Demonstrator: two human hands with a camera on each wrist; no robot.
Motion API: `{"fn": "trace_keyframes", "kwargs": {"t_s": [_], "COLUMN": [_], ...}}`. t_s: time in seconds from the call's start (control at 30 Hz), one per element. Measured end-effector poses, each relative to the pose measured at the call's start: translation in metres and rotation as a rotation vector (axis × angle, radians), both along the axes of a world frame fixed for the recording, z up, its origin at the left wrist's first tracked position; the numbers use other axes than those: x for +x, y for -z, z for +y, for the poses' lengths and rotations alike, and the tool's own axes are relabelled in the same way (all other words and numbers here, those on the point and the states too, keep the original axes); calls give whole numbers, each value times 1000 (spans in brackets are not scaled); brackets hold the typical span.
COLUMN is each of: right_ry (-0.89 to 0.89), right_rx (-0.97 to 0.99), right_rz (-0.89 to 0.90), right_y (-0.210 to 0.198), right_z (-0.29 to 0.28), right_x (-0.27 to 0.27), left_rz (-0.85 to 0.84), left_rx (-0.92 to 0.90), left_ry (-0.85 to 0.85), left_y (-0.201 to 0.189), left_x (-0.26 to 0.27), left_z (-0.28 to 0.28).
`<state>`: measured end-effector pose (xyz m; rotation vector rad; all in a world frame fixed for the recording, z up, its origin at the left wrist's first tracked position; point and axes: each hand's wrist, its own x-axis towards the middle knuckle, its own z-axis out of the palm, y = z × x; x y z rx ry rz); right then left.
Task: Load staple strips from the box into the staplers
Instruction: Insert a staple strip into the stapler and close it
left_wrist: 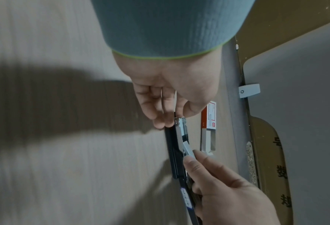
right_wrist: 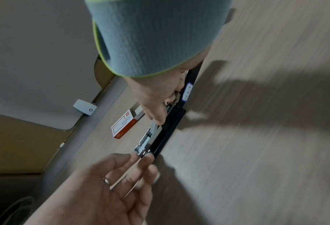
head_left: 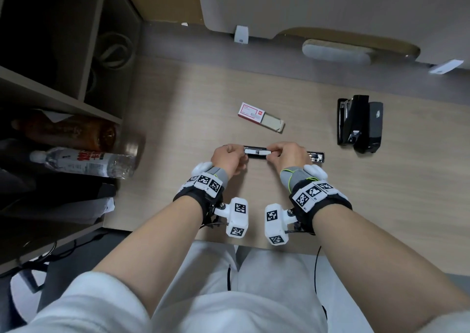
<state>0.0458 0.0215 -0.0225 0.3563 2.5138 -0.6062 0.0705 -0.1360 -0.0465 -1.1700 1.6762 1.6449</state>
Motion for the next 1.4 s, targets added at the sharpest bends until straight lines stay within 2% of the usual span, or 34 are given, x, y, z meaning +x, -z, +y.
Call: {"fn": "trace_keyframes", "kwargs": {"t_s": [0.17,0.63,0.83,1.03,1.23,1.4], "right_ry": [-25,-60,-58,-59,-50,-39], "right_rx": [-44,19,49,29,47,53], "right_rz": [45,42,50,52,30,25], "right_y": [-3,9,4,5,-3,-2], "right_z": [0,-3,3,-1,2,3], "right_x": [0,-3,-2,-2,-3,-5], "left_rz": [-19,-17,-68,-34,-4,-66], "left_rx": [1,24,36,-43,121,124], "left_ry": [8,59,77,-11,-88,-42], "left_y": [7,7,4,4,-6,-8], "left_x": [-3,-9,-11,-10,-15,-14], "left_z": [-3,-7,-8,-8,-7,-5]}}
